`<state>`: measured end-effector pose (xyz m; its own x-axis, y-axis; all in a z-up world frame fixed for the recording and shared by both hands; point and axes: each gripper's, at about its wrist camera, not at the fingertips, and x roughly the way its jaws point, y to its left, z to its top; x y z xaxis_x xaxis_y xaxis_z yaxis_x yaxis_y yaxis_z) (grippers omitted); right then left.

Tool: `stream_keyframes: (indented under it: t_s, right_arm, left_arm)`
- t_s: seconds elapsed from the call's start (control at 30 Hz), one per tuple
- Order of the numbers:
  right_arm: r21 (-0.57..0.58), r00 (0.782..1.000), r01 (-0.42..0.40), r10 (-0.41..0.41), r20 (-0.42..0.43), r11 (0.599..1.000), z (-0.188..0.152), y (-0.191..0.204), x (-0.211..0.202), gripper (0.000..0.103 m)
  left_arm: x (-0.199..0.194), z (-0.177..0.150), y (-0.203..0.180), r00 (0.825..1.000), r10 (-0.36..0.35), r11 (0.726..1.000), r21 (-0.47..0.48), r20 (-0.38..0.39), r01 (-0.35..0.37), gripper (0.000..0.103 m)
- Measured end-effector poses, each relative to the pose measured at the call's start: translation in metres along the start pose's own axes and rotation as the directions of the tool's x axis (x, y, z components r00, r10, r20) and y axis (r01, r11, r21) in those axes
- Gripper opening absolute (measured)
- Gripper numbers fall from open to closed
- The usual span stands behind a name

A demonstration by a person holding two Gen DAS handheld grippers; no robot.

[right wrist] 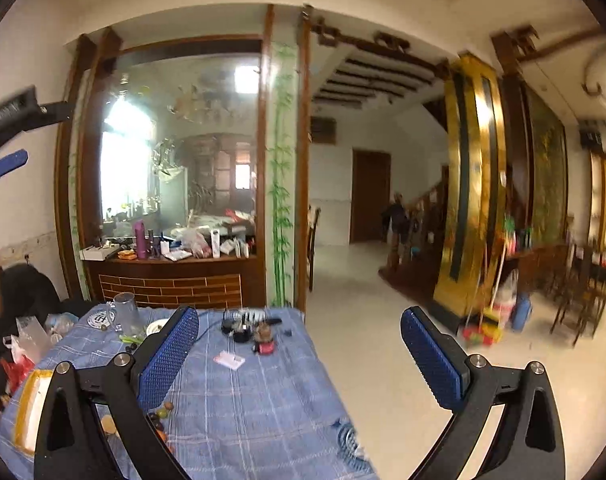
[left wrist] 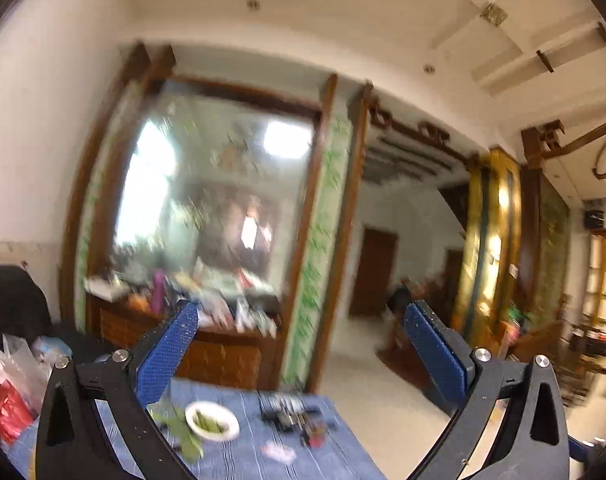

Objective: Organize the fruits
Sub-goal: 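Raise both tools and swing them toward the fruit pile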

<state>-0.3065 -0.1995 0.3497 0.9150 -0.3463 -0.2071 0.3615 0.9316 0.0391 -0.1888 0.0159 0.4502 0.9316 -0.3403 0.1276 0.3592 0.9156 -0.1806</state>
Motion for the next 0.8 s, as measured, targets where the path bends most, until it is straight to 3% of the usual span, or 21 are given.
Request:
stream_keyframes:
  t_s: [0.07, 0.13, 0.23, 0.3, 0.43, 0.5, 0.57, 0.67, 0.73, 0.8]
  right_arm:
    - [-0.007, 1.0, 0.011, -0.011, -0.02, 1.0, -0.011, -0.005, -0.001, 0.102]
    - [-0.028, 0.999, 0.02, -0.021, -0.037, 0.999, -0.023, -0.006, -0.002, 0.102]
    - [-0.076, 0.997, 0.002, -0.008, -0.071, 0.997, -0.04, 0.002, 0.004, 0.102]
    - [-0.101, 0.996, -0.02, 0.011, -0.083, 0.995, -0.049, 0.016, 0.01, 0.102]
    - [-0.088, 0.985, -0.129, 0.117, -0.125, 0.988, -0.067, 0.044, 0.032, 0.102]
    - [-0.072, 0.967, -0.2, 0.186, -0.173, 0.977, -0.082, 0.065, 0.055, 0.102]
    - [-0.063, 0.943, -0.258, 0.238, -0.233, 0.964, -0.1, 0.091, 0.081, 0.102]
    - [-0.04, 0.898, -0.339, 0.311, -0.312, 0.94, -0.124, 0.12, 0.116, 0.102]
    - [-0.008, 0.859, -0.4, 0.371, -0.353, 0.917, -0.138, 0.135, 0.134, 0.102]
    - [-0.003, 0.835, -0.434, 0.401, -0.376, 0.901, -0.148, 0.145, 0.149, 0.102]
  left_arm:
    - [-0.002, -0.032, -0.008, 0.999, 0.032, 0.999, 0.01, 0.037, -0.033, 0.103]
    - [0.0, -0.062, -0.005, 0.999, 0.002, 0.999, -0.04, -0.052, -0.004, 0.103]
    - [-0.005, -0.085, 0.015, 0.984, -0.066, 0.989, -0.14, -0.164, 0.043, 0.103]
    - [-0.021, -0.092, 0.026, 0.99, -0.042, 0.991, -0.135, -0.133, 0.024, 0.103]
    - [-0.053, -0.104, 0.039, 0.997, 0.052, 0.999, -0.005, -0.051, -0.052, 0.103]
    - [-0.063, -0.115, 0.051, 0.994, 0.068, 0.997, 0.039, -0.08, -0.065, 0.103]
    - [-0.069, -0.129, 0.07, 0.985, 0.065, 0.997, 0.055, -0.162, -0.056, 0.103]
    - [-0.079, -0.153, 0.105, 0.964, 0.068, 0.998, 0.025, -0.258, -0.064, 0.103]
    - [-0.081, -0.163, 0.13, 0.947, 0.103, 0.995, 0.018, -0.303, -0.102, 0.103]
    - [-0.08, -0.171, 0.154, 0.925, 0.136, 0.99, 0.025, -0.356, -0.136, 0.103]
